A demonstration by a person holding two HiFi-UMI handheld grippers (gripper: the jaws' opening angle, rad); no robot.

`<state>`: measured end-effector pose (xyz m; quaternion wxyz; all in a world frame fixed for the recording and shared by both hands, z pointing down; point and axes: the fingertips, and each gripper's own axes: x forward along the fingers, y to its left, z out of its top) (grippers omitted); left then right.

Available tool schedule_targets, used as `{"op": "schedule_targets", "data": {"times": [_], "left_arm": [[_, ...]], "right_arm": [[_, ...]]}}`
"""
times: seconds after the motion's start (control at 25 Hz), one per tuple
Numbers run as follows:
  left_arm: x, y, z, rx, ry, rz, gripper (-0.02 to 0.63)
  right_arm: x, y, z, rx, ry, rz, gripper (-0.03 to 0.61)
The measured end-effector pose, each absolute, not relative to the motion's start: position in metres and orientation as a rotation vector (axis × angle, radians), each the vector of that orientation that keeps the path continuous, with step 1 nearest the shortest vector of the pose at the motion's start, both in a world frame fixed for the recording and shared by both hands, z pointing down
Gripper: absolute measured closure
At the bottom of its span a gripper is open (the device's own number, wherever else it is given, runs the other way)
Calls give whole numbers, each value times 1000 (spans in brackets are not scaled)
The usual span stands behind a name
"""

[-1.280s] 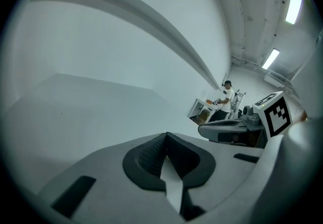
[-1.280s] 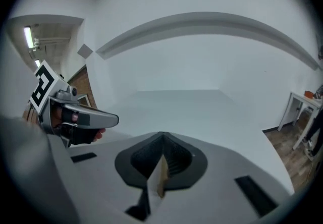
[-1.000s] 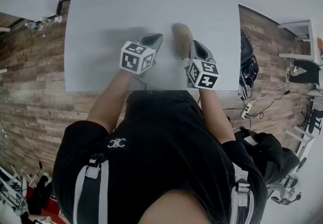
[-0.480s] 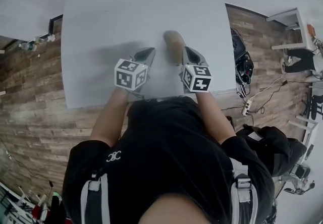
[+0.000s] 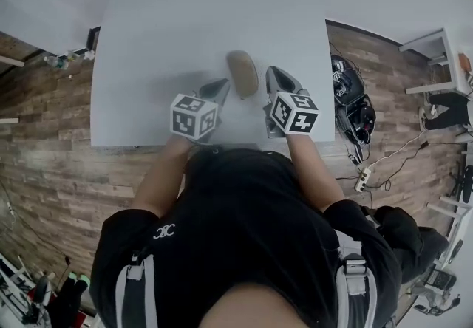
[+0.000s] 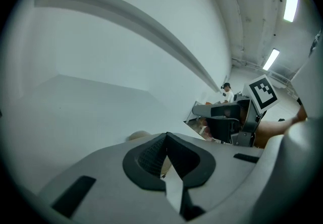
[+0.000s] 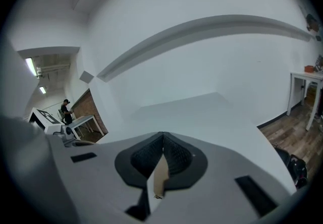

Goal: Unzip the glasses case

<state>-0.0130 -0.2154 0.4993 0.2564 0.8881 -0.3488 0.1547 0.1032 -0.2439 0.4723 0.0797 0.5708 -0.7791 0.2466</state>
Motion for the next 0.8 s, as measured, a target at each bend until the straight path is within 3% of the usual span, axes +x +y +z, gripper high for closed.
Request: {"op": "schedule_targets", "data": {"times": [0.56,0.8], "left_arm": [[153,-120,468,2368,-1199,414,609],[191,-66,457,2323,-1257,410,609]], "right_arm": [[266,-136,444,1542,-2540,535,563],[296,-98,432,1484,-2582,550,563]]}}
